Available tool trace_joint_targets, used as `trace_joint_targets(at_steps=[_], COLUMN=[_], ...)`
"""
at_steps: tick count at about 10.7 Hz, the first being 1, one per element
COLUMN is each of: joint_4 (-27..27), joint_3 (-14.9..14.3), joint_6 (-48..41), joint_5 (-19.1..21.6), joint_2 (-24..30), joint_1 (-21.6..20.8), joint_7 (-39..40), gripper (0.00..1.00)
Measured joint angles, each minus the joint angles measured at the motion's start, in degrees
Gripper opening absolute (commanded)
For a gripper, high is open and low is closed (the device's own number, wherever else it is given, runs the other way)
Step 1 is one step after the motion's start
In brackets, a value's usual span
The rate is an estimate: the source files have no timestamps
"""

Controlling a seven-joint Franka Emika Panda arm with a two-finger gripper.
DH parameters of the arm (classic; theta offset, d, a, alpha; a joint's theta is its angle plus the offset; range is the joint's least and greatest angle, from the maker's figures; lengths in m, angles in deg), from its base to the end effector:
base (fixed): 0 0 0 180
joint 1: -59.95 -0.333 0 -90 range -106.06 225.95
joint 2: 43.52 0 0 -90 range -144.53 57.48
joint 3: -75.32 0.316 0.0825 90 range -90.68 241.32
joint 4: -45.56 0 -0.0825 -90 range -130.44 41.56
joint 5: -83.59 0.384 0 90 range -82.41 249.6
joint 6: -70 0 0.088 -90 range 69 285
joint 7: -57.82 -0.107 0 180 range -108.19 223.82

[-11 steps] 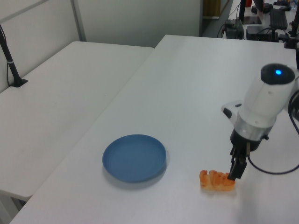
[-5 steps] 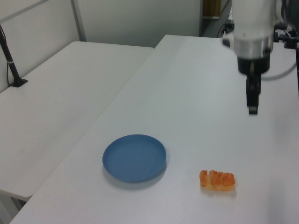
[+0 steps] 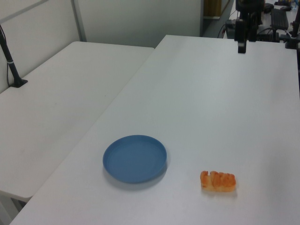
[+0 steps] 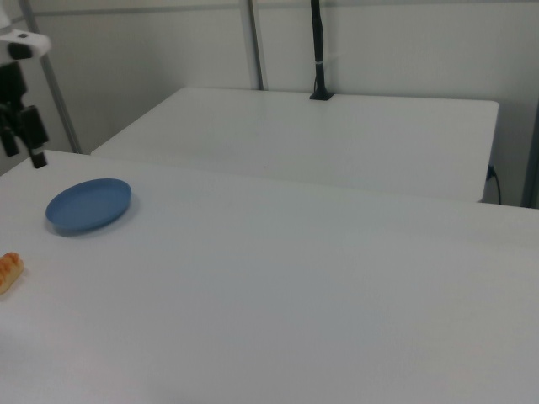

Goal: Put the bread on the table

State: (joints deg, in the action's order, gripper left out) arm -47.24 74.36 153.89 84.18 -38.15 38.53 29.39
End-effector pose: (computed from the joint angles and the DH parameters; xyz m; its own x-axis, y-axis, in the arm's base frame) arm 0.4810 0.1803 0.6427 0.9886 -0.1381 -0.0599 -0.1372 -0.9904 0.0190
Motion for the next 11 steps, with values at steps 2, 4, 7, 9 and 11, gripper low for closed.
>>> trace_joint_targets(at_steps=[2,4,7,9,11], joint_4=[-0.12,-1.72,-3.71,-3.73,-3.73], joint_3=[-3.54,-3.66,-1.85,-1.18,-1.06], joint_6=[0.9,9.39,18.95,18.53,17.9], joint_5=[0.14,0.63,1.4,1.42,1.42], joint_2=[0.29,-0.19,-2.98,-3.49,-3.37], joint_1=[2.76,5.87,9.78,10.99,11.46], joint_7=[3.03,4.32,18.49,28.07,30.43], gripper=[1.0,1.0,1.0,1.0,1.0])
